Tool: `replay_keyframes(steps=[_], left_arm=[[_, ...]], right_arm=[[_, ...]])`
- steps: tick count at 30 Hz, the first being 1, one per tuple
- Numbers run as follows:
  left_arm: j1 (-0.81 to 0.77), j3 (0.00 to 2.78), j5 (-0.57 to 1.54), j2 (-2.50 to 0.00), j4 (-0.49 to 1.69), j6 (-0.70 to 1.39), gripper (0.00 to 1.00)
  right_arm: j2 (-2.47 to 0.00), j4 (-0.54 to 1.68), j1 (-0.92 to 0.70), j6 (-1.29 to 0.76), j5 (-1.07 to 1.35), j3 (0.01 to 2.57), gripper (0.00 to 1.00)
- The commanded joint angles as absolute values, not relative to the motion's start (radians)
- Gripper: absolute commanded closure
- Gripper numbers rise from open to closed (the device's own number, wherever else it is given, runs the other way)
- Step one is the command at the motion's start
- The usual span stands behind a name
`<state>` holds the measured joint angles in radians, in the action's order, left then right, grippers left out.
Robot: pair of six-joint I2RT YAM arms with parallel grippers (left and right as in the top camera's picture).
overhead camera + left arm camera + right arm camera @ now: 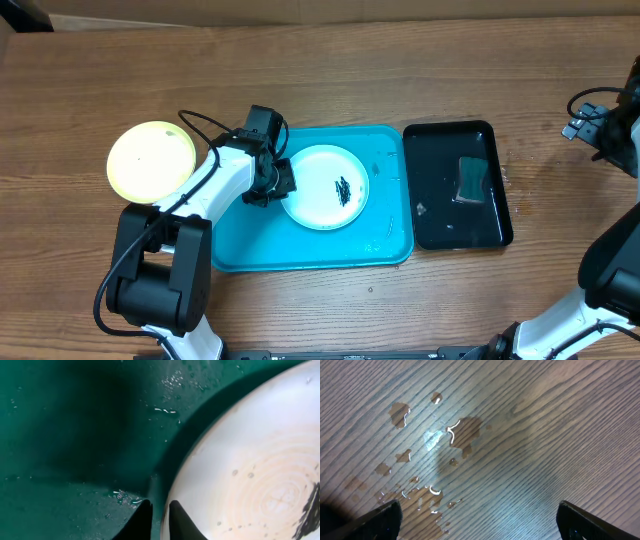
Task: Clean dirty plates on tray and stack at the side
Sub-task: 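Hold the white plate rim steady with the left gripper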
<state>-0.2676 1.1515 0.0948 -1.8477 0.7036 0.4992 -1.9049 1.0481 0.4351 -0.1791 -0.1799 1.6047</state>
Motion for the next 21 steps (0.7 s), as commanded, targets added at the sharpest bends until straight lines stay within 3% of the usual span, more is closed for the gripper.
replay_keyframes(steps=[1,3,10,15,21], left_arm=[[-0.262,1.148,0.075,-1.843,0.698,0.498,0.86],[-0.261,1.148,0.078,-1.843,0.698,0.477,0.90],[-0.261,1.148,0.078,-1.843,0.663,0.355,0.87],[-0.261,1.148,0.078,-1.843,0.653,0.324,0.96],[-0.262,1.148,0.077,-1.843,0.654,0.309,0.96]], right_arm=[[-1.909,1.044,0.435,-0.183,-0.179,1.616,0.00],[-1.909,1.044,0.435,-0.183,-0.179,1.616,0.00],[-1.909,1.044,0.435,-0.183,-0.179,1.616,0.00],[-1.909,1.044,0.435,-0.183,-0.179,1.616,0.00],[-1.909,1.044,0.435,-0.183,-0.179,1.616,0.00]])
